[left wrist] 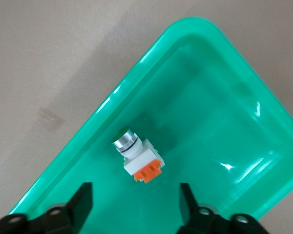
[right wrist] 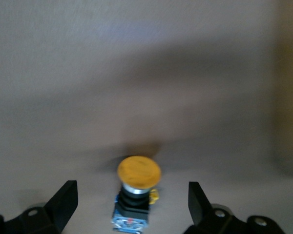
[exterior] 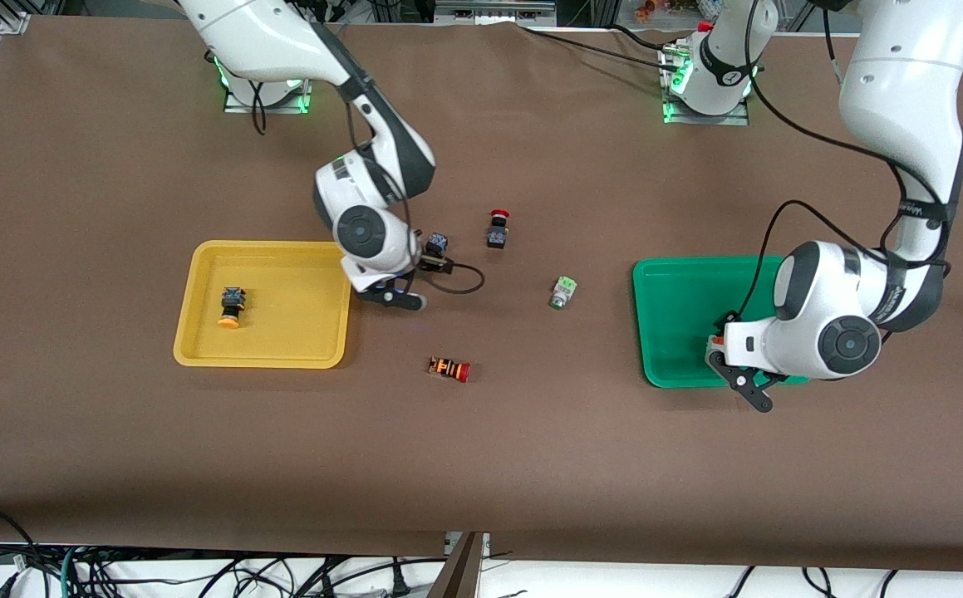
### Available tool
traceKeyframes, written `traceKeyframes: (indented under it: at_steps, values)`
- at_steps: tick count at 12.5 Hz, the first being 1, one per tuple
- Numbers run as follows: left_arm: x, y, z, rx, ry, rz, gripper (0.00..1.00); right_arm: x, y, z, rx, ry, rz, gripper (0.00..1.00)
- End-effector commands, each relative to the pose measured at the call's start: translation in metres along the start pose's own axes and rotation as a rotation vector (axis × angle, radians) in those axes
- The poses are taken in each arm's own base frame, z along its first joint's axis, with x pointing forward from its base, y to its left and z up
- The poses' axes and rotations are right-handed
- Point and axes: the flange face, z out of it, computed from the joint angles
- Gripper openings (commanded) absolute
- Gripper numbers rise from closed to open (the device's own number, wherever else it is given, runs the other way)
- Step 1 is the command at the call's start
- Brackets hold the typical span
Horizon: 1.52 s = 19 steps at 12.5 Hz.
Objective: Place green and yellow buttons in trays
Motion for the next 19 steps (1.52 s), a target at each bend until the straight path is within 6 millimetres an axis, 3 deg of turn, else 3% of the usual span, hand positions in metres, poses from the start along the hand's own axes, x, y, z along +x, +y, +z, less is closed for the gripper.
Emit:
traceKeyframes:
  at_steps: [1, 3, 4, 5, 6, 7, 8, 9, 11, 13, 15, 16, 17, 18, 19]
  values:
    - [0.012, 0.040, -0.057, 0.036, 0.049, -0.120, 1.00, -0.013, -0.012, 0.018, 0.006, 0.004, 0.033, 0.98]
    - [0.039, 0.085, -0.070, 0.027, 0.075, -0.343, 1.00, -0.021, -0.018, 0.029, -0.003, 0.006, 0.029, 0.18]
    - [0.048, 0.101, -0.073, 0.017, 0.082, -0.432, 1.00, -0.020, -0.017, 0.029, -0.004, 0.004, 0.025, 0.00]
    - [0.055, 0.114, -0.072, 0.008, 0.083, -0.442, 1.00, -0.018, -0.014, 0.030, -0.010, 0.002, 0.022, 0.00]
    - [0.070, 0.143, -0.063, -0.012, 0.072, -0.408, 1.00, -0.017, -0.013, 0.025, -0.010, 0.006, 0.006, 0.00]
    - [0.082, 0.165, -0.040, -0.039, 0.035, -0.411, 1.00, -0.013, -0.009, 0.012, -0.010, 0.011, -0.034, 0.00]
    - [0.097, 0.197, -0.027, -0.042, 0.013, -0.421, 1.00, 0.004, 0.007, -0.007, -0.028, 0.013, -0.062, 0.00]
    - [0.110, 0.227, -0.014, -0.040, -0.004, -0.416, 1.00, 0.020, 0.028, -0.024, -0.060, 0.002, -0.100, 0.00]
    - [0.125, 0.264, 0.017, -0.043, -0.045, -0.367, 1.00, 0.064, 0.084, -0.049, -0.110, -0.008, -0.206, 0.00]
    - [0.128, 0.278, 0.049, -0.049, -0.010, -0.346, 1.00, 0.100, 0.136, -0.063, -0.143, -0.013, -0.294, 0.00]
    - [0.126, 0.287, 0.076, -0.048, 0.073, -0.359, 1.00, 0.126, 0.176, -0.063, -0.158, -0.018, -0.344, 0.00]
    - [0.127, 0.283, 0.077, -0.050, 0.096, -0.363, 1.00, 0.133, 0.187, -0.055, -0.161, -0.024, -0.327, 0.09]
    - [0.126, 0.283, 0.078, -0.050, 0.095, -0.365, 1.00, 0.139, 0.194, -0.049, -0.161, -0.019, -0.315, 0.64]
    - [0.126, 0.285, 0.082, -0.050, 0.088, -0.363, 0.97, 0.148, 0.206, -0.053, -0.150, -0.007, -0.298, 1.00]
    - [0.126, 0.285, 0.091, -0.055, 0.075, -0.363, 0.96, 0.153, 0.203, -0.067, -0.133, 0.017, -0.297, 1.00]
